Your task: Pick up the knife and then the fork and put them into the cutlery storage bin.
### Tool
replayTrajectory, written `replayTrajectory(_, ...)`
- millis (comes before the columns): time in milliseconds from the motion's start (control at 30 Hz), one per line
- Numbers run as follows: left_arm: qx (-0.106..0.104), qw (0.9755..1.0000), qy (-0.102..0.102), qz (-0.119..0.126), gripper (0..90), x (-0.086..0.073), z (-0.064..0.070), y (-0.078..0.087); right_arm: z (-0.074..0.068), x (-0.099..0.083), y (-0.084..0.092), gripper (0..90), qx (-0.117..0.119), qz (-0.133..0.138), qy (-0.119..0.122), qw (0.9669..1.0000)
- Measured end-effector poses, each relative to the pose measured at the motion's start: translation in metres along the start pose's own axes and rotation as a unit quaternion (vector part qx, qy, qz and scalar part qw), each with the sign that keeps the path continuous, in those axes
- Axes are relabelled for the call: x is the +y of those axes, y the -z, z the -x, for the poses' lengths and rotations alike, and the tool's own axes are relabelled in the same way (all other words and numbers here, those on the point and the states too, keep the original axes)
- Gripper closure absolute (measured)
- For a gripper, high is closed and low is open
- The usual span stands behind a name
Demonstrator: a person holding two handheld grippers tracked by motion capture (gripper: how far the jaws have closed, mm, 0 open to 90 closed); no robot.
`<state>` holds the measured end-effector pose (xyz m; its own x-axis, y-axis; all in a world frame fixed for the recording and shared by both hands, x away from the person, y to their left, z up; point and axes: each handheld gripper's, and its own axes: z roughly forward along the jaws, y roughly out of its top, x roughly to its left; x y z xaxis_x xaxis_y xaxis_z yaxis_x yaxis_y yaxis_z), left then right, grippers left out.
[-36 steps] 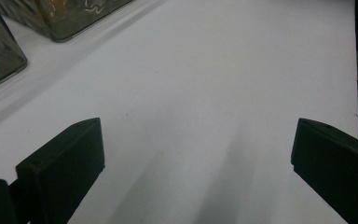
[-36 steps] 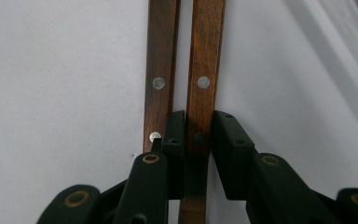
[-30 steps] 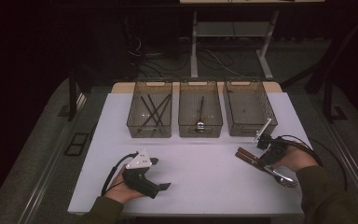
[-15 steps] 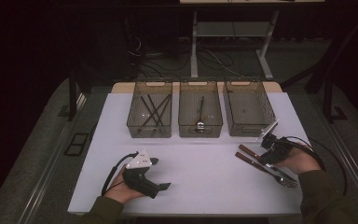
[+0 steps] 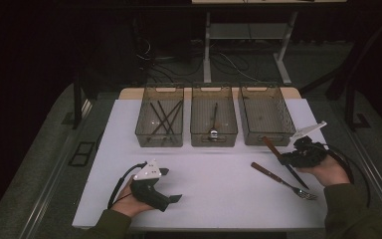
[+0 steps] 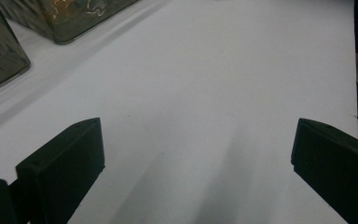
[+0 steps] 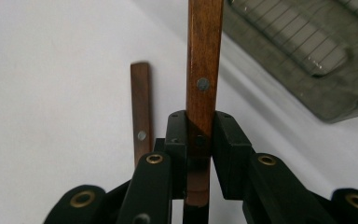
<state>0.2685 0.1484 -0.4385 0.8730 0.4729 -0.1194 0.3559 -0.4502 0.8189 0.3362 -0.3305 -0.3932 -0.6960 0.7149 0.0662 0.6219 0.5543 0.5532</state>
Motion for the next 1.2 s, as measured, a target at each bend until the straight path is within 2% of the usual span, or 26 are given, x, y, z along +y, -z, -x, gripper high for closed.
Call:
replayTrajectory(100,0.0,1.0,0.0,0.0,1.5,0.0,0.0,0.0,0.002,-0.001,0.004,76.7,-0.01,0.02,-0.012,0.9997)
replayTrajectory(267,-0.001,1.0,-0.001,0.001,1.5,0.0,-0.001,0.0,0.004,-0.001,0.01,76.7,-0.024,0.051,-0.019,0.9983)
replayTrajectory(467,0.0,1.0,0.0,0.003,1.5,0.0,-0.001,0.0,0.007,-0.001,0.018,76.7,-0.037,0.091,-0.031,0.9947)
replayTrajectory(667,0.002,1.0,0.001,0.004,0.8,0.0,-0.002,0.001,0.009,0.001,0.028,76.7,-0.045,0.133,-0.047,0.989)
replayTrajectory(833,0.003,0.9999,0.006,0.012,0.0,0.0,-0.003,0.003,0.011,0.003,0.036,76.7,-0.049,0.17,-0.059,0.9824)
replayTrajectory(1067,0.009,0.9998,0.008,0.013,0.0,0.0,-0.003,0.003,0.011,0.013,0.047,76.7,-0.055,0.214,-0.064,0.9732)
replayTrajectory(1200,0.009,0.9999,0.007,0.012,0.0,0.0,-0.003,0.003,0.012,0.022,0.051,76.7,-0.064,0.228,-0.066,0.9694)
